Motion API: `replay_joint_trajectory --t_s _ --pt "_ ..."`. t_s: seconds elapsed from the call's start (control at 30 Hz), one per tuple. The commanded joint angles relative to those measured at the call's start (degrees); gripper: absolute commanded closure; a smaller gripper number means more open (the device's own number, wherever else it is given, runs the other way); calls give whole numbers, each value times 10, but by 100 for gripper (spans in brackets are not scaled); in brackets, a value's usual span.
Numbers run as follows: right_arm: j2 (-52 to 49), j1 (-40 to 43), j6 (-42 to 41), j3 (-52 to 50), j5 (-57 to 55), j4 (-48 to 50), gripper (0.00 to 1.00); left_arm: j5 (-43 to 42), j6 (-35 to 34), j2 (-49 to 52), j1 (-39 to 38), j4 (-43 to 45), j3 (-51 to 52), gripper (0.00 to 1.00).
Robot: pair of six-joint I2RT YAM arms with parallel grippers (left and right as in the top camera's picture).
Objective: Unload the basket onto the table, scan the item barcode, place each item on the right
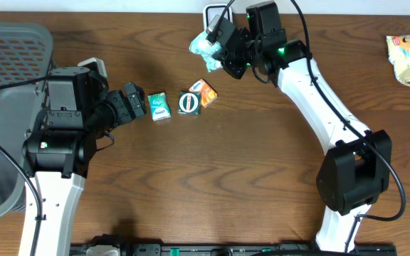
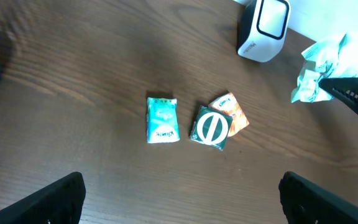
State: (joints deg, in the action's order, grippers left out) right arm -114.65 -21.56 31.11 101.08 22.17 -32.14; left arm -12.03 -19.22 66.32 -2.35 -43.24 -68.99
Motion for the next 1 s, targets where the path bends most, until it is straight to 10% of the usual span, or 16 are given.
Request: replay_joint_trajectory --t_s 0.0,0.57,0.97 --pt "11 -2 7 3 -39 -10 99 3 10 0 2 0 -9 2" --pt "11 -2 -63 -180 -584 2 99 3 10 0 2 0 -9 2" --pt "11 -12 -129 -249 -569 11 99 3 10 0 2 0 -9 2"
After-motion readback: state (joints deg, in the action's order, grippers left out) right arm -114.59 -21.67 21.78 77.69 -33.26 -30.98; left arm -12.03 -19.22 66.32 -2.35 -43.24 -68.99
